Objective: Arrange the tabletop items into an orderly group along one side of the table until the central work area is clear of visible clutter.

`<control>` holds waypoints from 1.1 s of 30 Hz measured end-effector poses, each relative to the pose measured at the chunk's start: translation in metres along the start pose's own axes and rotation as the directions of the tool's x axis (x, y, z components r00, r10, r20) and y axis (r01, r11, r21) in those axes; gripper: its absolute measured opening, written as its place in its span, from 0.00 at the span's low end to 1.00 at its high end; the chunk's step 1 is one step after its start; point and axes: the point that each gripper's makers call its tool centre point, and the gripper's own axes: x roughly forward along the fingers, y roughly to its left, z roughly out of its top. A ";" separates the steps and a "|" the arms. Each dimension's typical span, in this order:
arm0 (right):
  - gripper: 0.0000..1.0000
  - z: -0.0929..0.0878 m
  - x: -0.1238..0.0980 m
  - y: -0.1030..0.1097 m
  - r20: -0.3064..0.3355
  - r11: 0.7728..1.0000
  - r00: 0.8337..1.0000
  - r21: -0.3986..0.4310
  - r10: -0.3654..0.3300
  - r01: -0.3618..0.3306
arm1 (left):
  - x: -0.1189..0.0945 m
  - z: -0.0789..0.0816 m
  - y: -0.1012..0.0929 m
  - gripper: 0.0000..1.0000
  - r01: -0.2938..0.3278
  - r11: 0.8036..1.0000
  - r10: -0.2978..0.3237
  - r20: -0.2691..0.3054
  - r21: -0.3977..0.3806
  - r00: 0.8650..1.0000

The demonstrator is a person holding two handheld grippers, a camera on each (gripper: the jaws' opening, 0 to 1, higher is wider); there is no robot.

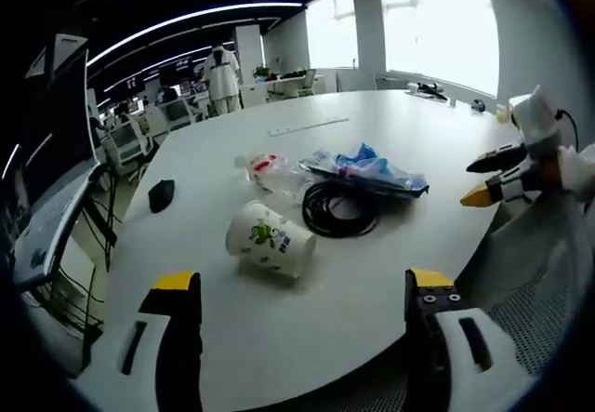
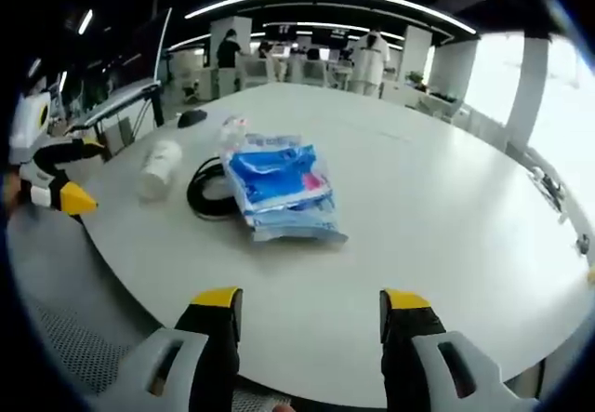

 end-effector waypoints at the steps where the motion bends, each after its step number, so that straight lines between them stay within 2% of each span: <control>1: 0.60 0.000 0.000 0.000 0.000 1.000 1.000 0.000 0.001 -0.001 | 0.000 0.000 0.000 0.93 0.000 1.000 0.000 0.000 0.001 1.000; 5: 0.57 -0.003 0.001 0.001 -0.014 1.000 1.000 -0.001 0.008 -0.008 | 0.000 -0.001 0.000 0.92 -0.001 1.000 0.001 -0.004 0.004 1.000; 17: 0.60 -0.001 0.002 0.002 -0.006 1.000 1.000 0.002 0.014 -0.014 | 0.001 -0.001 0.000 0.91 0.000 1.000 0.000 -0.005 -0.002 1.000; 23: 0.62 -0.005 0.003 0.002 -0.017 1.000 1.000 0.024 0.017 -0.016 | 0.002 -0.004 -0.001 0.89 0.013 1.000 -0.014 -0.018 -0.022 1.000; 33: 0.61 -0.008 0.003 0.001 -0.034 1.000 0.999 0.028 0.012 -0.012 | 0.002 -0.004 -0.002 0.88 0.016 1.000 -0.016 -0.017 -0.009 1.000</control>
